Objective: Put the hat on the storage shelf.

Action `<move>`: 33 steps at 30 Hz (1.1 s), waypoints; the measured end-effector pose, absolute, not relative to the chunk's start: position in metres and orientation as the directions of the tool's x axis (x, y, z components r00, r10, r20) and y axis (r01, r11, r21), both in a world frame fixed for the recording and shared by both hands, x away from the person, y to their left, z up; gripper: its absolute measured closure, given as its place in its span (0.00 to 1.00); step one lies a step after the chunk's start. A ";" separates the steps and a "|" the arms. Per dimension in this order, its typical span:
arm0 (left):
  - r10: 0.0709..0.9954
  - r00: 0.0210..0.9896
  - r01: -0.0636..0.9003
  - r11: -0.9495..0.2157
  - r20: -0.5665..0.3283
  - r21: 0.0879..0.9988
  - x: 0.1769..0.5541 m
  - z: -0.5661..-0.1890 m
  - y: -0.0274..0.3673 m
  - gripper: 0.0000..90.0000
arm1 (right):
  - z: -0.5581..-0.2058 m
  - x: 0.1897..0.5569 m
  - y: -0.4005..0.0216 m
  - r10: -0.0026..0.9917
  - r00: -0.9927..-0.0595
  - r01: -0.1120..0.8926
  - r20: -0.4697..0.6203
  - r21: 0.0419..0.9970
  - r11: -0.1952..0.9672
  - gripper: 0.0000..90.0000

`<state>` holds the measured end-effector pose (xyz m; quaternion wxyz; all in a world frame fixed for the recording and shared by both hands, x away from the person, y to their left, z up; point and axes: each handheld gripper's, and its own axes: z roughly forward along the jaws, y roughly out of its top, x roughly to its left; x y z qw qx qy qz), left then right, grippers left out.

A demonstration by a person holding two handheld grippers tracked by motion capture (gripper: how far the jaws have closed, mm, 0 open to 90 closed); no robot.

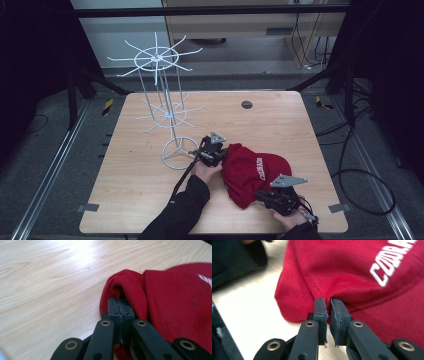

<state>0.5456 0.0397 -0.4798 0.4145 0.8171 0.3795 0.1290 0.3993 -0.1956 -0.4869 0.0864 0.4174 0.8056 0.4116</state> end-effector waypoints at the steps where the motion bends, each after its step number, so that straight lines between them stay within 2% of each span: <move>1: 0.722 0.685 0.510 -0.376 -0.101 0.774 0.548 -0.480 0.038 1.00 | -0.488 0.398 -0.193 0.739 -0.643 0.598 0.200 0.734 0.321 0.92; 5: 0.721 0.688 0.504 -0.389 -0.086 0.771 0.550 -0.477 0.037 0.98 | -0.489 0.399 -0.188 0.727 -0.656 0.591 0.201 0.736 0.330 0.89; 9: 0.723 0.687 0.483 -0.378 -0.074 0.790 0.541 -0.465 0.055 0.84 | -0.485 0.396 -0.192 0.714 -0.676 0.551 0.181 0.768 0.326 0.86; 13: 0.702 0.709 0.450 -0.372 -0.071 0.811 0.520 -0.449 0.078 0.76 | -0.472 0.394 -0.199 0.710 -0.685 0.488 0.164 0.827 0.280 0.80; 20: 0.693 0.719 0.411 -0.366 -0.050 0.835 0.480 -0.427 0.117 0.67 | -0.447 0.406 -0.194 0.708 -0.701 0.396 0.088 0.873 0.284 0.67; 25: 0.722 0.690 0.413 -0.341 -0.046 0.845 0.460 -0.422 0.151 0.61 | -0.432 0.418 -0.177 0.696 -0.715 0.370 0.061 0.878 0.303 0.60; 33: 0.798 0.601 0.450 -0.308 -0.029 0.838 0.438 -0.438 0.207 0.52 | -0.425 0.432 -0.148 0.710 -0.705 0.354 0.007 0.870 0.343 0.47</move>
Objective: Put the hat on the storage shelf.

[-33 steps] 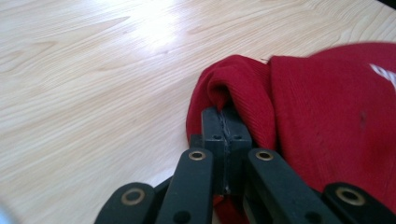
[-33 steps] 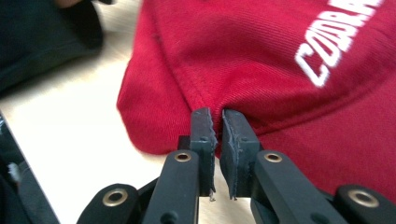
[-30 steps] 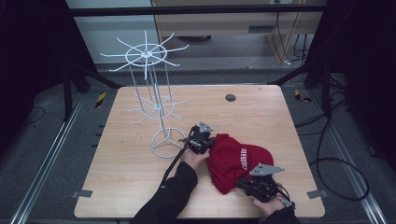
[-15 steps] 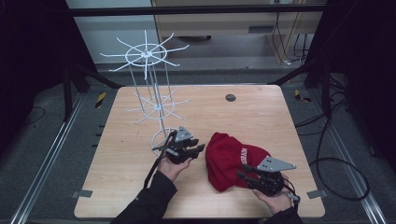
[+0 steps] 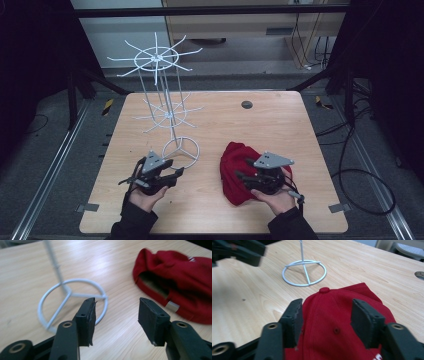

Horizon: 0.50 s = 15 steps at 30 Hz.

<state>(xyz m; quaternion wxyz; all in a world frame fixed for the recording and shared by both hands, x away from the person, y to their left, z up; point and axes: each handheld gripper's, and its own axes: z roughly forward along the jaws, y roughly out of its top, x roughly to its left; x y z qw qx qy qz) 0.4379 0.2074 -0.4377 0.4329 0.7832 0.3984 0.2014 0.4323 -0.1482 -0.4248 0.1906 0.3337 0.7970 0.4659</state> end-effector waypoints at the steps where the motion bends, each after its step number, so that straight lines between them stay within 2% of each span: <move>1: 0.809 0.586 0.460 -0.298 -0.034 0.837 0.436 -0.441 0.214 0.52 | -0.426 0.434 -0.144 0.712 -0.702 0.353 -0.002 0.868 0.350 0.45; 5: 0.850 0.527 0.489 -0.275 -0.029 0.828 0.425 -0.452 0.245 0.51 | -0.431 0.442 -0.123 0.731 -0.682 0.362 -0.021 0.859 0.363 0.33; 9: 0.878 0.473 0.518 -0.209 -0.074 0.829 0.424 -0.453 0.268 0.51 | -0.439 0.451 -0.101 0.753 -0.656 0.379 -0.046 0.843 0.382 0.28; 15: 0.896 0.429 0.521 -0.139 -0.117 0.842 0.422 -0.452 0.286 0.51 | -0.455 0.460 -0.082 0.794 -0.597 0.430 -0.116 0.789 0.439 0.30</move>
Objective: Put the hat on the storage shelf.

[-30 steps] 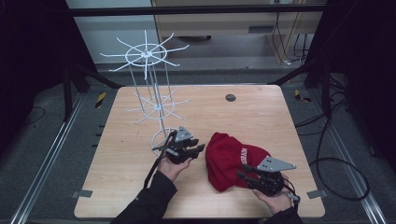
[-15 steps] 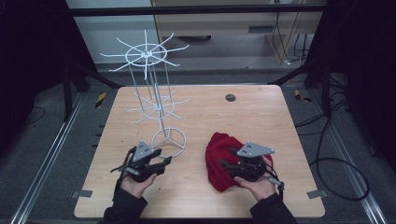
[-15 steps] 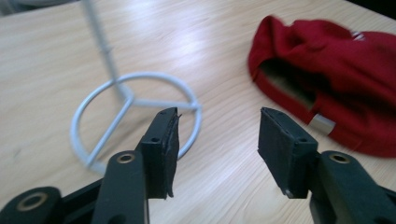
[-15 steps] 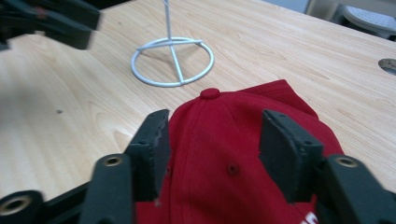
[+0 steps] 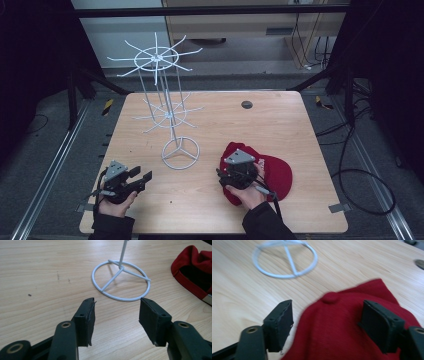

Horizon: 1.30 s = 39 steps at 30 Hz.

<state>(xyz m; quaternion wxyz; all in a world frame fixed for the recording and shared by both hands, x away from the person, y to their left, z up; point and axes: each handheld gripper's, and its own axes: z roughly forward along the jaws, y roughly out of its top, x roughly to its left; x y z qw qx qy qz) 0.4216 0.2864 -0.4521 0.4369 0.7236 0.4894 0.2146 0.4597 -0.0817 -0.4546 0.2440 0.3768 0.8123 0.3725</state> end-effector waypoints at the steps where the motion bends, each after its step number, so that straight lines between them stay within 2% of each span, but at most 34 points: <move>1: 0.898 0.424 0.523 -0.135 -0.119 0.842 0.422 -0.452 0.288 0.52 | -0.458 0.461 -0.082 0.805 -0.577 0.439 -0.142 0.776 0.452 0.33; 3: 0.902 0.413 0.529 -0.127 -0.124 0.839 0.423 -0.454 0.292 0.52 | -0.461 0.464 -0.084 0.818 -0.557 0.470 -0.144 0.757 0.453 0.45; 4: 0.902 0.413 0.529 -0.127 -0.124 0.839 0.423 -0.454 0.292 0.52 | -0.461 0.464 -0.084 0.818 -0.557 0.470 -0.144 0.757 0.453 0.45; 5: 0.905 0.403 0.540 -0.115 -0.137 0.834 0.425 -0.456 0.295 0.53 | -0.462 0.464 -0.087 0.831 -0.536 0.497 -0.150 0.739 0.455 0.64; 8: 0.906 0.397 0.547 -0.108 -0.143 0.830 0.426 -0.457 0.297 0.53 | -0.460 0.465 -0.091 0.838 -0.523 0.519 -0.155 0.722 0.457 0.85; 10: 0.907 0.396 0.548 -0.107 -0.145 0.830 0.426 -0.457 0.298 0.54 | -0.458 0.465 -0.097 0.846 -0.516 0.533 -0.137 0.721 0.442 0.92; 14: 0.907 0.390 0.554 -0.096 -0.156 0.827 0.428 -0.458 0.299 0.54 | -0.448 0.463 -0.108 0.862 -0.499 0.528 -0.089 0.758 0.383 0.94; 21: 0.907 0.385 0.554 -0.078 -0.172 0.829 0.428 -0.458 0.303 0.55 | -0.412 0.454 -0.136 0.861 -0.509 0.424 0.019 0.876 0.231 0.94; 30: 0.906 0.388 0.554 -0.079 -0.172 0.829 0.430 -0.460 0.303 0.54 | -0.373 0.448 -0.169 0.822 -0.551 0.324 0.148 0.945 0.047 0.94; 39: 0.913 0.382 0.533 -0.089 -0.145 0.842 0.430 -0.460 0.303 0.52 | -0.332 0.445 -0.174 0.816 -0.561 0.216 0.139 0.976 -0.019 0.94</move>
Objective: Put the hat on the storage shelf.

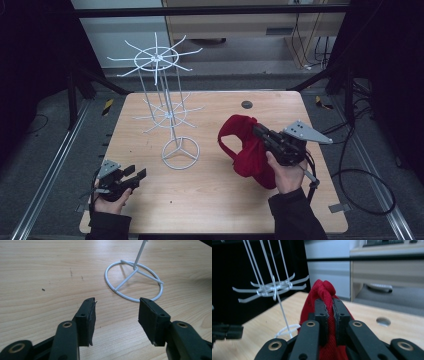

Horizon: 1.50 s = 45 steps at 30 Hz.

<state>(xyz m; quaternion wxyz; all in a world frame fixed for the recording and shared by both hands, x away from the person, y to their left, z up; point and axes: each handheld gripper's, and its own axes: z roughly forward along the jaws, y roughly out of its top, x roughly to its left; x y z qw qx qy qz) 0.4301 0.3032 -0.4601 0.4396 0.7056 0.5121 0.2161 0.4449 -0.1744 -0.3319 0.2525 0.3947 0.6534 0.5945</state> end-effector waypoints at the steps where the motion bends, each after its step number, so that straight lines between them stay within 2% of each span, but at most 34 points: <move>1: 0.914 0.380 0.532 -0.091 -0.142 0.842 0.430 -0.460 0.303 0.52 | -0.327 0.445 -0.174 0.816 -0.562 0.201 0.135 0.979 -0.023 0.94; 14: 0.919 0.375 0.535 -0.105 -0.124 0.838 0.432 -0.464 0.304 0.50 | -0.251 0.445 -0.164 0.798 -0.588 0.042 0.135 0.990 -0.137 0.94; 15: 0.919 0.375 0.537 -0.106 -0.123 0.837 0.433 -0.464 0.304 0.50 | -0.234 0.444 -0.159 0.797 -0.591 0.007 0.121 0.989 -0.145 0.94; 24: 0.918 0.378 0.538 -0.111 -0.122 0.835 0.433 -0.465 0.304 0.50 | -0.189 0.446 -0.149 0.802 -0.585 -0.069 0.117 0.979 -0.193 0.94; 45: 0.916 0.384 0.541 -0.121 -0.116 0.832 0.434 -0.466 0.303 0.51 | -0.136 0.445 -0.132 0.759 -0.632 -0.140 0.156 0.940 -0.310 0.94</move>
